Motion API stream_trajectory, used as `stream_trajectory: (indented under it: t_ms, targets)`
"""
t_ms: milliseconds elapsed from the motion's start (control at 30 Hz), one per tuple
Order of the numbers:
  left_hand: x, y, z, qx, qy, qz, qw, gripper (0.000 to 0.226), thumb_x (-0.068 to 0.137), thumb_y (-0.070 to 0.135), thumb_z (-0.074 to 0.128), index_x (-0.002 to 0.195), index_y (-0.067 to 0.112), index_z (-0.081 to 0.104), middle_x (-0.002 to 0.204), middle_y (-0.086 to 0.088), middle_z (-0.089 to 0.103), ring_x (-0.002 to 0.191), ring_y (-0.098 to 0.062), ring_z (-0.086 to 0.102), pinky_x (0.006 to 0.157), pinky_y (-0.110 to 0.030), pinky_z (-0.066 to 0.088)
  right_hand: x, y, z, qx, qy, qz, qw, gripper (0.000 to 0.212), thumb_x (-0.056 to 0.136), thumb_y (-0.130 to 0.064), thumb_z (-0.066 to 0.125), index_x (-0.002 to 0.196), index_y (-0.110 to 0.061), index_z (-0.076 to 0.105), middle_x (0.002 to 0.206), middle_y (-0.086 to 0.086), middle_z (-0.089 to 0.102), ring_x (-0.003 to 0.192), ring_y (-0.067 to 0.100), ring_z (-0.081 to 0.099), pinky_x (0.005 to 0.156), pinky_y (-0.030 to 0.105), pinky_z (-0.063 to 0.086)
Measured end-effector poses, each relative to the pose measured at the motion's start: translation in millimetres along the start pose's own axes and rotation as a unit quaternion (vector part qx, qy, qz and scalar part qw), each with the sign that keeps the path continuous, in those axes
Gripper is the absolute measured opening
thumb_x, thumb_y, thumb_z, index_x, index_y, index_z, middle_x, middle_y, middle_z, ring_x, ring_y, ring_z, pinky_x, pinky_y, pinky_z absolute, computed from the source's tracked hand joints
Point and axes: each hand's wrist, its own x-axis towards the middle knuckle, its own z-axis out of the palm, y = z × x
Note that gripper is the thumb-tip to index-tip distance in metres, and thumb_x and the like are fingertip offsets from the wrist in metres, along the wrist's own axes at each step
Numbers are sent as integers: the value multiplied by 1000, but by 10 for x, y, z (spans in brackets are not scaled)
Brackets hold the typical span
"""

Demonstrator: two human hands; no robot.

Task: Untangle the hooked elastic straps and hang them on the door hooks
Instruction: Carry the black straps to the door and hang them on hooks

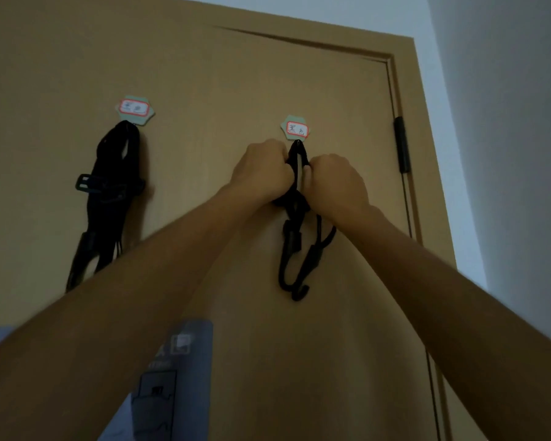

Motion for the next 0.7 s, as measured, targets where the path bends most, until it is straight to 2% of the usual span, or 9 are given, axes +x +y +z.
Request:
stream_trajectory:
  t_ms: [100,200,333,433,500,567,700]
  targets:
    - [-166,-77,0,-21,10,13,1000,26,88,15,47,99,4,67,97,-14,69,90,-28,62,83,-39,52,-164,-4,-24,-3,2,-1,1000,26,96,-18,39,89,0,57,97,19,58,89,35,56,65,34,36]
    - [-318,-158,-14,-23,9,30,999,27,90,15,45,100,4,67,96,-15,70,92,-29,63,84,-41,51,-313,0,-21,15,2,-5,1000,29,97,-19,37,89,0,58,88,14,52,86,32,56,64,33,36]
    - [-492,-259,-48,-26,1,22,999,28,93,18,46,111,6,64,110,-14,67,105,-28,59,88,-33,47,-472,7,-44,37,12,23,999,30,97,-22,35,90,-2,56,87,10,47,87,32,55,64,34,38]
    - [-595,-336,-85,-35,-24,5,999,29,93,21,46,116,10,60,117,-12,63,109,-26,57,86,-28,43,-586,-9,-111,34,17,45,998,26,97,-23,37,98,-3,55,92,9,46,92,31,53,66,33,37]
    - [-682,-368,-119,-43,-37,-2,998,27,92,22,46,113,11,59,114,-10,62,105,-24,57,87,-30,45,-684,-34,-179,32,25,52,998,28,97,-24,39,110,-4,54,106,14,50,103,31,50,73,34,40]
    - [-803,-398,-151,-50,-48,-5,998,23,91,21,47,108,11,60,104,-5,60,95,-20,55,81,-28,44,-822,-66,-235,48,38,67,996,35,96,-24,41,124,-4,49,122,15,47,113,30,45,81,34,40]
    - [-1202,-498,-169,-88,-92,-23,992,17,90,21,49,99,12,61,92,1,57,86,-16,55,74,-27,46,-1269,-111,-242,85,87,83,989,37,94,-22,47,126,-5,49,123,14,48,111,28,48,83,35,45]
